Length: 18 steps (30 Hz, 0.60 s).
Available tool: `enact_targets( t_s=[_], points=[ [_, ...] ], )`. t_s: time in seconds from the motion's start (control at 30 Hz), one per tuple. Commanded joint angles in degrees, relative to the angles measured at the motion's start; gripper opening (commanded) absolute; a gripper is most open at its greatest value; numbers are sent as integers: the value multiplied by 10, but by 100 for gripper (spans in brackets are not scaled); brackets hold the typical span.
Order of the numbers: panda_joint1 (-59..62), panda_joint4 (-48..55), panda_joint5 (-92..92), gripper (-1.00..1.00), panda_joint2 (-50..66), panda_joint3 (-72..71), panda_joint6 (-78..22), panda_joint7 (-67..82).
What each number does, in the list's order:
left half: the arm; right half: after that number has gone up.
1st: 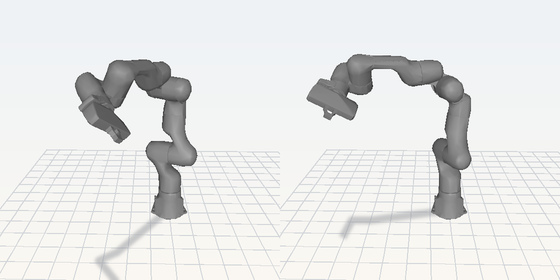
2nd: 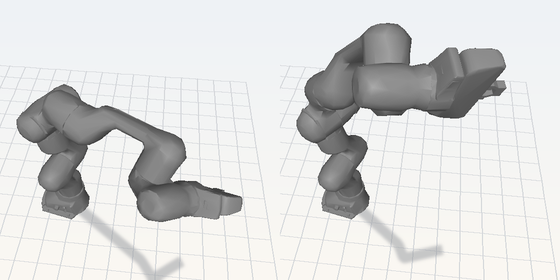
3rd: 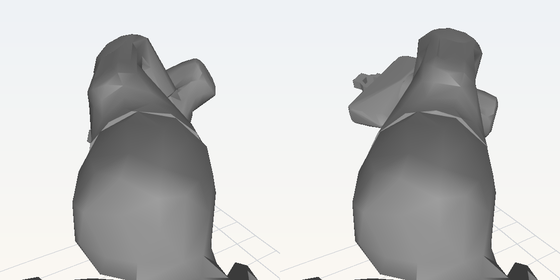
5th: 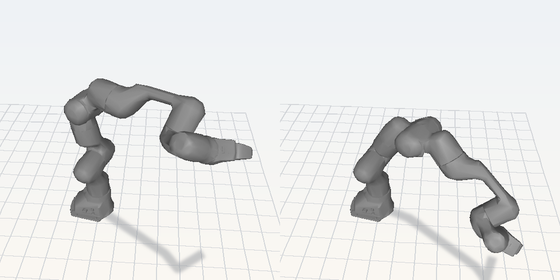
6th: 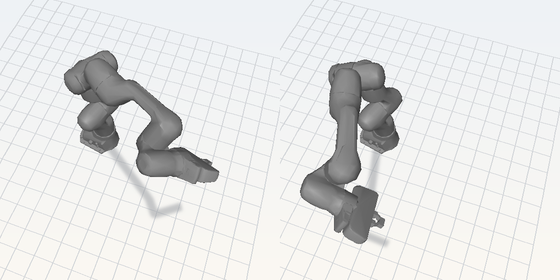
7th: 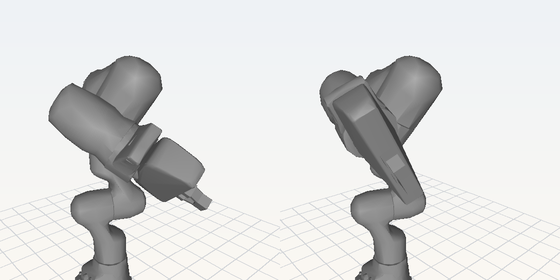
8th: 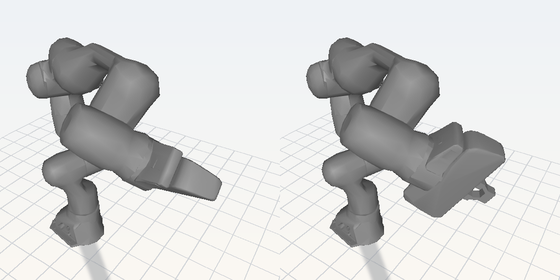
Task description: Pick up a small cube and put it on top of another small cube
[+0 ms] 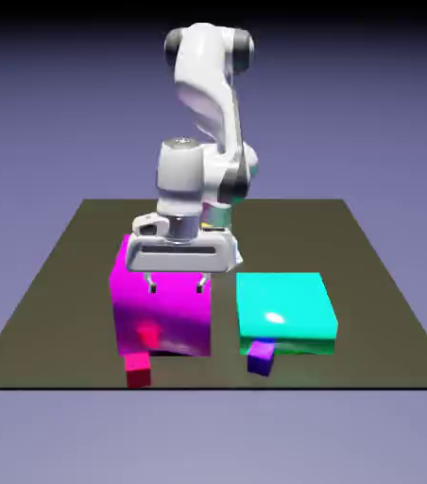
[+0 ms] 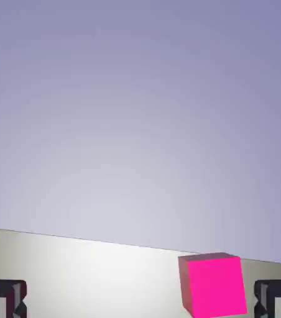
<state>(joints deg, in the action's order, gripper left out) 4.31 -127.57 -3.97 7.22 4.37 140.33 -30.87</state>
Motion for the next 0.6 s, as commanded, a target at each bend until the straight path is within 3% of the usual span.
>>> enact_targets(
  t_s=[0.0, 0.4, 0.57],
  points=[
    [2, 17, -2, 0, 21, 2, -18, 6],
    [32, 223, -26, 0, 266, 29, -224, 77],
    [40, 194, -28, 0, 319, 29, -142, 74]
  ],
)
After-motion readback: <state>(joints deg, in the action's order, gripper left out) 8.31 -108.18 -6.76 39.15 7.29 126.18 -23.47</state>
